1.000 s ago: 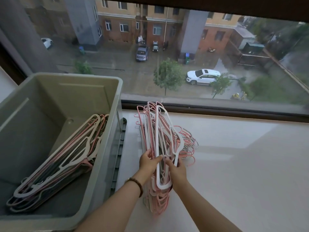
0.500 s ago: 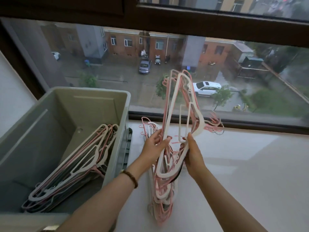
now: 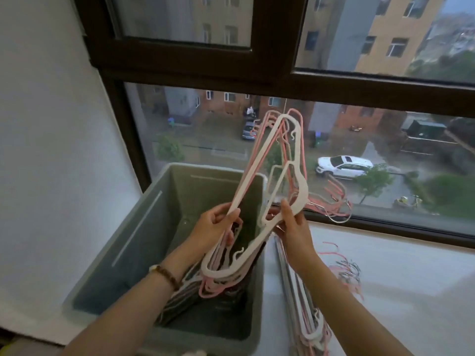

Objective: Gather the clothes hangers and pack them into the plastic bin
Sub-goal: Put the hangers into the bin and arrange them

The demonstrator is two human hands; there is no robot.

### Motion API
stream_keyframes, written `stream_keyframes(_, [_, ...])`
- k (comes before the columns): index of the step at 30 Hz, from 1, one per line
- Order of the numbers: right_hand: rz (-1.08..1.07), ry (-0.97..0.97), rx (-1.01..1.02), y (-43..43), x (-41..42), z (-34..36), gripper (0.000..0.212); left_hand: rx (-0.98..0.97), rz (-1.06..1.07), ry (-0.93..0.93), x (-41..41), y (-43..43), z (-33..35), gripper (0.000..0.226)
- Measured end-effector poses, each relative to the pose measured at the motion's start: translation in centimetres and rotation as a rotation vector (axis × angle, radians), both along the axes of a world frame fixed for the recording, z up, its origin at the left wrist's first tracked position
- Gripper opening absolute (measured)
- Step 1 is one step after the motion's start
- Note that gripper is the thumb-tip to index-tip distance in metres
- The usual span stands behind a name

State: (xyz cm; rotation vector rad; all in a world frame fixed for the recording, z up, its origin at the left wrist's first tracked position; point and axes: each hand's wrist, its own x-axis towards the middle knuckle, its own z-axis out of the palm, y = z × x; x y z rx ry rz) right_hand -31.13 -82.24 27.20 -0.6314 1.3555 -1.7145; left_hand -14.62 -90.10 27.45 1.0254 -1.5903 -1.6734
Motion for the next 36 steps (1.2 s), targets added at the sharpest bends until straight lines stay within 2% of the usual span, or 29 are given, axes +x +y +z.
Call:
stream_keyframes(4, [0.060,-0.041,0.061,-2.4,6.6,-1.9,0.038,-0.048,-0.004,-0.167,6.9,-3.2,-1.4,0.026])
stream_keyframes(8, [0.102,-0.095,0.202,-4.0,12.1,-5.2,0.041,-0.050,-0.129,-0.342,12.5,-6.3,-3.4,0.025])
stream_keyframes(11, [0.116,-0.160,0.327,-4.6,15.3,-8.2,0.045,-0.002,-0.208,-0.475,14.8,-8.1,-6.4,0.033])
stream_keyframes(14, [0.141,-0.180,0.431,-4.8,17.0,-11.0,0.049,-0.002,-0.170,-0.571,15.5,-9.1,-10.5,0.037])
stream_keyframes(16, [0.129,-0.188,0.498,-5.4,17.1,-12.3,0.053,0.002,-0.149,-0.585,15.4,-9.6,-12.7,0.036])
stream_keyframes(21, [0.143,-0.203,0.595,-6.4,16.0,-13.9,0.045,-0.009,-0.163,-0.556,14.4,-10.2,-15.7,0.034])
stream_keyframes(26, [0.272,-0.235,0.728,-5.8,15.2,-15.5,0.042,0.038,-0.174,-0.544,15.1,-10.3,-17.9,0.042])
stream_keyframes(31, [0.280,0.063,0.835,-5.9,15.6,-16.1,0.037,0.061,-0.116,-0.474,14.8,-10.4,-16.2,0.049])
stream_keyframes(36, [0.239,0.144,0.775,-5.9,15.2,-14.8,0.050,0.061,-0.098,-0.420,13.5,-9.4,-14.0,0.050])
